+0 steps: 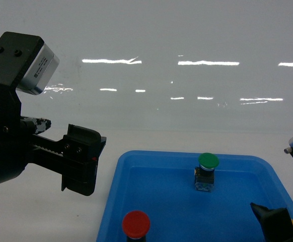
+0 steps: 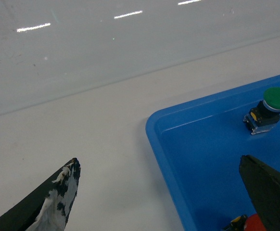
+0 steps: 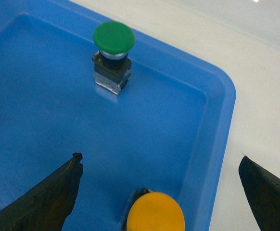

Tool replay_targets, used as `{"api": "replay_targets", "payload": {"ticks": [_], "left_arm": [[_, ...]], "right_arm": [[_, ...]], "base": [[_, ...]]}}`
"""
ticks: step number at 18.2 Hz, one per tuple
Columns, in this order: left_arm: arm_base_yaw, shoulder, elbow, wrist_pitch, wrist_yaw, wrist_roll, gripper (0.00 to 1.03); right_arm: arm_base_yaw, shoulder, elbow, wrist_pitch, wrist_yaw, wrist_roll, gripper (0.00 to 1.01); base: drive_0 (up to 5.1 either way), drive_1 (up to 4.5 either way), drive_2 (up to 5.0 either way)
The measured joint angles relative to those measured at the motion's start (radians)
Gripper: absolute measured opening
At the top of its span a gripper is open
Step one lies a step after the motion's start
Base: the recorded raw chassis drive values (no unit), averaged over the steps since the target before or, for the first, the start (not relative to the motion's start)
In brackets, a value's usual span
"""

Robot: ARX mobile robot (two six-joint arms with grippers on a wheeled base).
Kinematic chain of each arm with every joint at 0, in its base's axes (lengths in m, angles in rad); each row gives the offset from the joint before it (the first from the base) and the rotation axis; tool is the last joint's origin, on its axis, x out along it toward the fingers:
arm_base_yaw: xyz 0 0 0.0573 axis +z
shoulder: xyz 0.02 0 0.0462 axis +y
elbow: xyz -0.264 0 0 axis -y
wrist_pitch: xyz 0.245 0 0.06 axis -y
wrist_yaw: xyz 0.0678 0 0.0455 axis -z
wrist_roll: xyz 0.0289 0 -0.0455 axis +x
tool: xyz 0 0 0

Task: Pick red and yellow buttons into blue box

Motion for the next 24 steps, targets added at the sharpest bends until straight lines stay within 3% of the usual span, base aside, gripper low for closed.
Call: {"api": "replay_targets", "payload": {"ticks": [6, 8, 10, 14, 22, 24], "left_arm": [[0.0, 0.0, 0.0, 0.0, 0.0, 0.0, 0.98], [0.0, 0.0, 0.0, 0.0, 0.0, 0.0, 0.98], [0.0, 0.0, 0.0, 0.0, 0.0, 0.0, 0.98], [0.0, 0.0, 0.0, 0.0, 0.0, 0.0, 0.98], [0.0, 0.0, 0.0, 0.0, 0.0, 0.0, 0.98], [0.0, 0.0, 0.0, 0.0, 0.0, 0.0, 0.98]], "right_arm": [[-0.006, 0.132, 0.0, 0.056, 0.007, 0.029, 0.98], [-0.025, 0.175, -0.001, 0.069, 0.007, 0.049, 0.98], [-0.042, 0.217, -0.001, 0.087, -0.008, 0.09, 0.98], [-0.025, 0.266, -0.003, 0.126, -0.007, 0.113, 0.97], [0.006, 0.369, -0.021, 0.228, 0.024, 0.117, 0.28], [0.005, 0.388, -0.027, 0.272, 0.032, 0.117, 0.27]], "base": [[0.0, 0.0, 0.0], [0.0, 0.0, 0.0], [0.0, 0.0, 0.0], [0.0, 0.0, 0.0], [0.0, 0.0, 0.0], [0.0, 0.0, 0.0]]}}
